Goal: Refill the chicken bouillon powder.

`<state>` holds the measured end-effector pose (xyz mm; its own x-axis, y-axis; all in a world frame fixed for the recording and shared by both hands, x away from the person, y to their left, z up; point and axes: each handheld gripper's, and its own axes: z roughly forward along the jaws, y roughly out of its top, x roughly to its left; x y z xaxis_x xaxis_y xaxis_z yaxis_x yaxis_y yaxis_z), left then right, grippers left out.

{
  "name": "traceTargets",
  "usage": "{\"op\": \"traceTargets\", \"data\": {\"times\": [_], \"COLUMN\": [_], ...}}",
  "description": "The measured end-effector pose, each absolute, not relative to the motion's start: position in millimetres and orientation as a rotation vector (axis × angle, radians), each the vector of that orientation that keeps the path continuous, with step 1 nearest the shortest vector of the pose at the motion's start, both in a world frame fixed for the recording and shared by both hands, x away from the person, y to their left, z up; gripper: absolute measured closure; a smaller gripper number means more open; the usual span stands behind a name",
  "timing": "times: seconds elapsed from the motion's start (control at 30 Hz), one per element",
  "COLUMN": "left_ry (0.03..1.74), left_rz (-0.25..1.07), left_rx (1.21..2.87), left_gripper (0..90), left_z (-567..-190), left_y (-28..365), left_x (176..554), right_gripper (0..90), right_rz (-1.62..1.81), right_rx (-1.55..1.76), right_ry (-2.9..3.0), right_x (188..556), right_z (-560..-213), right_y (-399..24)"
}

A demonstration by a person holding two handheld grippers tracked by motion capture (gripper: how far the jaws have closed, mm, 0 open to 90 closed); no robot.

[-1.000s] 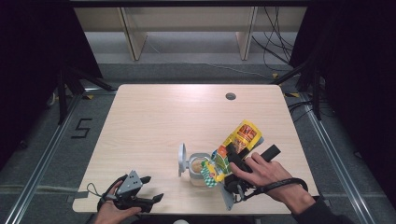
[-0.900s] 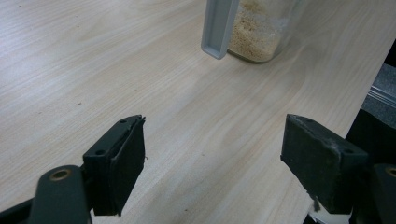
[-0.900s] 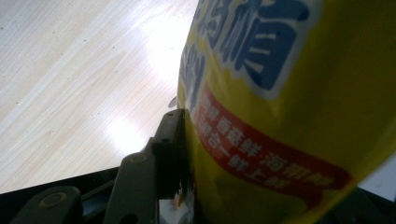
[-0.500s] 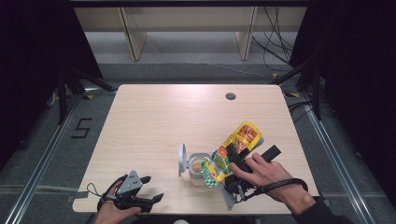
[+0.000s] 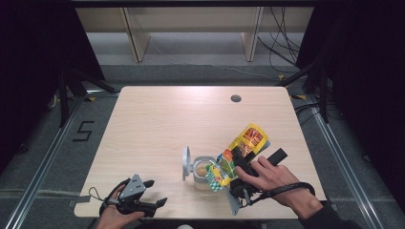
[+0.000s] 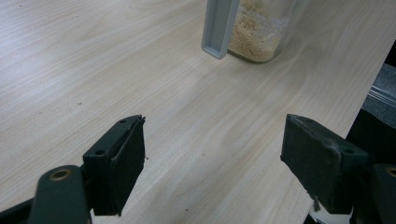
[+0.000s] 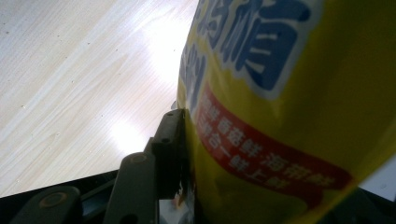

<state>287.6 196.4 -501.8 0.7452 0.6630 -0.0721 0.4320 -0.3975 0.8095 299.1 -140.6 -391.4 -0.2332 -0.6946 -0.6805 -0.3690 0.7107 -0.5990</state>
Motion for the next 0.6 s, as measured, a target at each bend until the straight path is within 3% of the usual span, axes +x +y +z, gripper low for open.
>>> {"op": "traceTargets", "data": {"times": [0.6], "left_ry": [0.823], "left_rz": [0.325], "left_rx": [2.052], "left_gripper": [21.2], "left_z": [-501.0], "left_y": [196.9], "left_x": [287.2], "right_gripper": [57.4], "right_rz": [-0.373], "right_rx": [-0.821], "right_ry": [1.855], "right_x": [298.7], "right_z": [-391.5], "right_y": [-141.4]}}
